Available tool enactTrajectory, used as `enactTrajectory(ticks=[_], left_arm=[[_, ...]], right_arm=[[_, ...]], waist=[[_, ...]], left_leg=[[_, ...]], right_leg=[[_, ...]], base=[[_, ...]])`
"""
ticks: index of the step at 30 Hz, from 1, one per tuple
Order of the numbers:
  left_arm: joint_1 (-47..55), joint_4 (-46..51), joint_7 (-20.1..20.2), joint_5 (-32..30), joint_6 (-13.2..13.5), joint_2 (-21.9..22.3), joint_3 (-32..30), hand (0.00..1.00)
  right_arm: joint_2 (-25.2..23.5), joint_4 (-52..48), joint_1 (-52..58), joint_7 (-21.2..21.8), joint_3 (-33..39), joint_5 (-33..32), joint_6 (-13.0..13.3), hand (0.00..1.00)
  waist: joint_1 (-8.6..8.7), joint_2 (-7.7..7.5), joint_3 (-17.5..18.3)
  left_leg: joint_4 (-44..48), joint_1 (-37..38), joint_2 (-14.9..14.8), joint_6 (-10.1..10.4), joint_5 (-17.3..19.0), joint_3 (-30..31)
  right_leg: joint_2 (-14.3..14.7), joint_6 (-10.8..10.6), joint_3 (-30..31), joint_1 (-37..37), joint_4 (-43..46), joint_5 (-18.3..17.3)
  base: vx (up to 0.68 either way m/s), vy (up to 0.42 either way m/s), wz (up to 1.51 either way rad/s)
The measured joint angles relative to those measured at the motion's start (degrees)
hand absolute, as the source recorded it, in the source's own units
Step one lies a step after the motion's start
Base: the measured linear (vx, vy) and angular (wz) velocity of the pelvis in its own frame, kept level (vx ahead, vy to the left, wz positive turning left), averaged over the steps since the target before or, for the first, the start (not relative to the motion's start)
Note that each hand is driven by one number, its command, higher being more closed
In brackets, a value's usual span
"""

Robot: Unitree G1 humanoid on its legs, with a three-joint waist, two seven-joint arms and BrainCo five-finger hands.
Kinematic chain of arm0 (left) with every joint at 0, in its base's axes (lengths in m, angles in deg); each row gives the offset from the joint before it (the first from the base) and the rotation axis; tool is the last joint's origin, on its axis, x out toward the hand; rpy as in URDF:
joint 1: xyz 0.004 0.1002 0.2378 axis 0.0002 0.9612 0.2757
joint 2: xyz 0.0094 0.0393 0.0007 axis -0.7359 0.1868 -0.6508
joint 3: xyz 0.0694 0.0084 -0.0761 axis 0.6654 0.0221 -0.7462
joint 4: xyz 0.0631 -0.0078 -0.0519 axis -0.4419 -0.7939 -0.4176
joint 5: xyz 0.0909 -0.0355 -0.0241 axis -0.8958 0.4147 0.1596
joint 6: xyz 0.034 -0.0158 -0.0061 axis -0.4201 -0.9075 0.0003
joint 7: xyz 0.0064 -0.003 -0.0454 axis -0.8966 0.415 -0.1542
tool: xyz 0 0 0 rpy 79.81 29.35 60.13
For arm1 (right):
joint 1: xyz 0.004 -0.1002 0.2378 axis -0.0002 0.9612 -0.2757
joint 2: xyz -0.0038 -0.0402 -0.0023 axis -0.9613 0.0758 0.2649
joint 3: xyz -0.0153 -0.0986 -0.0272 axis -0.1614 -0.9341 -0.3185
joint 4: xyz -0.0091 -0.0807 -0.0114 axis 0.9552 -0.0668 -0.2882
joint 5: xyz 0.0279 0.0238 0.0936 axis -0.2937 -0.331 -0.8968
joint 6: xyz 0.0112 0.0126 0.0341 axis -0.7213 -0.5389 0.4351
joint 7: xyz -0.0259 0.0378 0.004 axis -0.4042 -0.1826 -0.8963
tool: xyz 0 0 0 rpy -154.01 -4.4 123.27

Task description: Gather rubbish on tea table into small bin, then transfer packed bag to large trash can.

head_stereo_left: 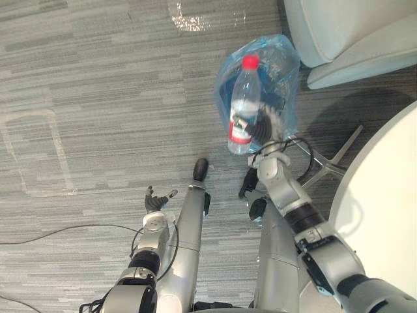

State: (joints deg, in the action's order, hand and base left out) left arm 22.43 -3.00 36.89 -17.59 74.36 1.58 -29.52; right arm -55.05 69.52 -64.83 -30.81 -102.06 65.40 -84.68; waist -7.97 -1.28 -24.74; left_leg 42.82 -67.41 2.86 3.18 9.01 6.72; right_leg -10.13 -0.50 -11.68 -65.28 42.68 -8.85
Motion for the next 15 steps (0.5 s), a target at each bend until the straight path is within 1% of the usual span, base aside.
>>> enactTrajectory(ticks=[1,3,9,11,12,15], left_arm=[[0.0,0.0,0.0,0.7,0.3,0.0,0.5,0.00],[0.0,0.0,0.1,1.0,1.0,0.1,0.6,0.00],[0.0,-0.1,0.5,1.7,1.9,0.0,1.1,0.00],[0.0,0.0,1.2,1.8,2.1,-0.1,1.2,0.00],[0.0,0.0,1.2,1.8,2.2,-0.1,1.2,0.00],[0.0,0.0,1.3,1.9,2.2,-0.5,1.8,0.00]], right_arm=[[1.3,1.5,-1.3,-0.7,0.8,-0.6,-0.2,1.00],[2.2,2.2,-2.4,-1.0,1.6,-1.9,-0.3,1.00],[5.7,5.7,-6.9,-2.1,3.5,-3.0,-0.4,1.00],[6.3,6.9,-7.9,-2.2,4.3,-3.2,-0.5,1.00],[6.7,7.6,-8.3,-2.5,4.5,-4.2,-0.7,0.00],[7.6,7.5,-9.3,-2.9,4.5,-4.3,-0.8,0.00]], waist=[[-0.39,0.02,-0.1],[-0.48,0.00,-0.5],[-1.03,0.00,-0.5],[-1.23,0.00,-0.5],[-1.27,0.00,-0.5],[-1.37,0.01,-0.5]], left_leg=[[0.2,-0.6,0.1,0.0,0.0,-0.1],[0.2,-0.7,0.3,0.1,-0.1,-0.1],[0.8,-3.7,0.3,0.3,-0.2,-0.2],[1.9,-4.7,0.1,0.3,-0.2,-0.5],[2.2,-5.1,0.0,0.3,-0.2,-0.8],[2.4,-5.7,-0.3,0.3,-0.2,-1.4]], right_leg=[[-0.4,0.0,-0.1,-0.8,0.9,-0.6],[-0.7,0.0,-0.1,-1.1,1.6,-1.0],[-0.8,-0.3,0.0,-4.5,2.8,-1.3],[-0.9,0.1,0.0,-5.3,3.6,-1.6],[-0.9,0.1,0.0,-5.6,4.1,-1.8],[-0.9,0.1,0.1,-6.3,4.4,-1.8]], base=[[0.00,-0.004,0.14],[0.00,-0.007,0.12],[0.00,-0.001,0.01],[-0.02,0.009,0.04],[-0.02,0.009,0.04],[-0.02,0.010,0.00]])
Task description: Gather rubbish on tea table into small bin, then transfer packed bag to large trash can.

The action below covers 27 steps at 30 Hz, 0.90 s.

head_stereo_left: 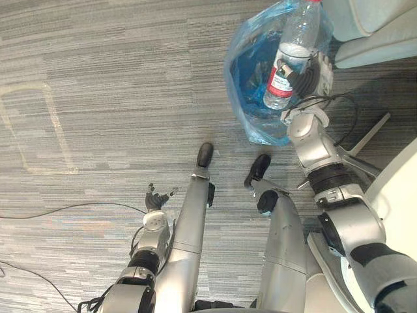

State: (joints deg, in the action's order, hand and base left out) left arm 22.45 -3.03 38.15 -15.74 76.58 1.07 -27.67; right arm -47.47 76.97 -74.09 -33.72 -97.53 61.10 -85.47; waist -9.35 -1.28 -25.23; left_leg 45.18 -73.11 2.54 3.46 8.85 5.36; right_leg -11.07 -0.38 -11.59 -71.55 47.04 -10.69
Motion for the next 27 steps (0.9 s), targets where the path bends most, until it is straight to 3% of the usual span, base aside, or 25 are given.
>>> enactTrajectory(ticks=[14,21,27], left_arm=[[0.0,0.0,1.2,1.0,-0.4,-1.3,0.9,0.00],[0.0,0.0,1.1,1.1,-0.7,-2.0,0.6,0.00],[0.1,0.0,1.1,1.1,-1.3,-2.2,-0.3,0.00]], right_arm=[[-0.3,-9.2,4.0,-0.6,-0.7,-1.7,0.4,0.00],[-3.1,-16.2,13.2,0.7,-2.4,3.2,0.7,0.00],[-5.5,-16.0,18.3,2.4,-3.4,7.3,0.9,0.00]], waist=[[-0.07,0.04,0.1],[0.14,0.06,0.3],[0.41,-0.03,0.7]], left_leg=[[1.7,-1.5,-1.9,-0.2,0.1,-1.4],[1.8,-1.4,-3.4,-0.2,0.1,-1.8],[1.5,-0.5,-4.4,-0.1,0.1,-2.1]], right_leg=[[1.1,0.6,0.1,-1.5,0.5,0.2],[2.4,1.5,0.1,-1.3,-0.6,1.0],[3.5,1.7,0.2,-0.4,-1.7,1.8]], base=[[-0.04,0.016,-0.05],[-0.04,0.009,-0.10],[-0.03,0.005,-0.09]])
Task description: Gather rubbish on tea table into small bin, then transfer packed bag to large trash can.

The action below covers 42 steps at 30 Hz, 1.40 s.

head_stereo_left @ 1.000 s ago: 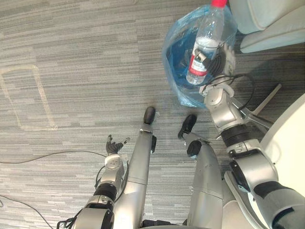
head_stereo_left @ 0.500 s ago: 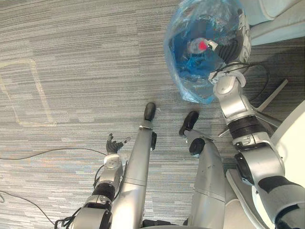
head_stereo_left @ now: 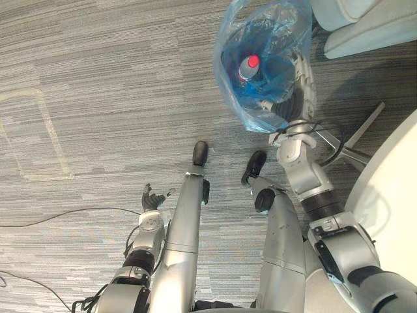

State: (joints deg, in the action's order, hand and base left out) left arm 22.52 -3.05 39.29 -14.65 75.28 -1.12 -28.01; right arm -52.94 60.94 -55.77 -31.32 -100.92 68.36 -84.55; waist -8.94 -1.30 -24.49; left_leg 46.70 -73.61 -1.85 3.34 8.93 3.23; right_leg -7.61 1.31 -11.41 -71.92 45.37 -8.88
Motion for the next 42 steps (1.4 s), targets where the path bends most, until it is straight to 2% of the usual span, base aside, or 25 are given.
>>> enactTrajectory(ticks=[4,10,15,22,27,31,42], left_arm=[[0.1,-0.1,0.0,0.0,0.0,-0.3,0.0,0.00],[0.0,-1.2,0.0,0.9,0.2,-0.3,-0.7,0.00],[-0.1,-1.2,0.1,3.0,1.1,-0.2,-1.0,0.00],[-0.8,-1.3,0.1,7.7,2.4,0.0,-1.0,0.00],[-1.1,-1.5,0.0,8.9,2.7,0.3,-1.1,0.00],[-1.4,-1.1,0.1,9.9,3.5,0.4,-1.1,0.00],[-1.9,-0.9,0.0,10.3,3.7,0.5,-1.2,0.00]], right_arm=[[-1.5,1.2,1.2,1.1,-0.4,2.9,0.0,0.00],[-3.0,10.0,0.4,2.3,-1.3,6.6,-1.0,0.00],[-4.2,16.2,-1.9,2.4,-1.2,6.6,-1.4,0.00],[-5.8,22.9,-7.1,1.9,1.1,6.6,-3.6,0.00],[-5.9,25.2,-9.6,1.2,1.7,6.7,-5.1,0.00],[-5.9,25.5,-11.1,0.4,1.7,7.0,-6.0,0.00],[-6.5,25.7,-11.6,-0.3,0.3,11.0,-7.7,0.00]], waist=[[0.17,-0.05,0.3],[0.53,-0.05,0.3],[0.68,-0.05,0.3],[0.68,-0.06,0.3],[0.55,-0.05,0.3],[0.44,-0.05,0.3],[0.20,-0.03,0.3]], left_leg=[[-0.8,0.5,-0.6,0.2,-0.2,-0.5],[-2.8,1.8,-0.7,0.4,-0.9,-0.2],[-3.6,1.5,-0.6,0.4,-1.1,-0.1],[-3.4,-1.0,-0.5,0.7,-1.2,0.5],[-2.9,-1.3,-0.3,0.7,-1.2,0.7],[-2.8,-2.7,-0.1,0.6,-1.2,0.7],[-2.3,-3.5,-0.2,1.2,-1.5,1.0]], right_leg=[[0.5,-0.1,0.3,0.2,-1.0,0.6],[0.7,0.2,-0.2,1.5,-2.8,1.1],[0.7,0.2,-0.4,1.3,-3.4,1.1],[0.7,0.3,-0.6,-1.1,-2.4,1.2],[0.4,-0.2,-0.7,-1.6,-1.4,0.2],[0.3,0.2,-0.6,-3.2,-0.7,-0.1],[0.3,0.5,-0.8,-4.2,0.3,-0.3]], base=[[-0.02,0.005,-0.08],[0.00,-0.001,0.01],[0.00,0.000,0.00],[0.00,-0.006,0.03],[0.00,-0.014,0.06],[-0.02,-0.020,0.04],[-0.01,-0.008,0.01]])
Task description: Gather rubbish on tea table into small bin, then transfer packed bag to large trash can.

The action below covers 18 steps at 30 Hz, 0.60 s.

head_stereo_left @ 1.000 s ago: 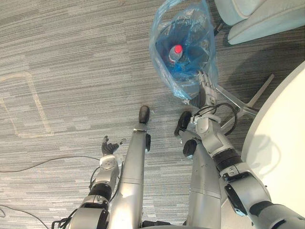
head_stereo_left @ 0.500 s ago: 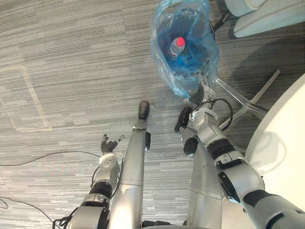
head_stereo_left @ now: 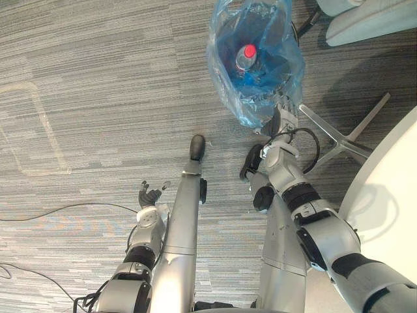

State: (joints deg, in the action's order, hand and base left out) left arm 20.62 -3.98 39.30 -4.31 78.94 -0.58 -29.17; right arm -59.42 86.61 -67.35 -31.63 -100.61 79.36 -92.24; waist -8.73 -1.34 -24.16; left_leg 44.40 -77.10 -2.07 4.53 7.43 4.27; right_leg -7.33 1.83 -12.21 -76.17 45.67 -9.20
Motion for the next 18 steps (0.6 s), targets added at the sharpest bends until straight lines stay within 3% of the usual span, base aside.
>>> enactTrajectory(ticks=[17,18], left_arm=[[-0.9,0.0,0.1,0.9,0.0,0.7,-1.1,0.00],[-1.0,0.0,0.1,1.2,0.0,0.8,-1.1,0.00]], right_arm=[[-4.2,-3.1,1.6,0.6,-5.0,2.3,0.6,0.00],[-4.3,-3.0,1.5,0.7,-4.9,2.3,0.6,1.00]], waist=[[-0.56,0.04,0.0],[-0.59,0.04,0.0]], left_leg=[[0.4,-0.9,0.0,-0.1,0.1,1.2],[0.4,-1.0,0.1,-0.1,0.0,1.4]], right_leg=[[0.0,0.2,-1.3,0.0,0.0,-0.2],[0.0,0.4,-1.4,0.0,0.1,-0.2]], base=[[0.00,-0.003,0.01],[-0.02,-0.030,0.08]])
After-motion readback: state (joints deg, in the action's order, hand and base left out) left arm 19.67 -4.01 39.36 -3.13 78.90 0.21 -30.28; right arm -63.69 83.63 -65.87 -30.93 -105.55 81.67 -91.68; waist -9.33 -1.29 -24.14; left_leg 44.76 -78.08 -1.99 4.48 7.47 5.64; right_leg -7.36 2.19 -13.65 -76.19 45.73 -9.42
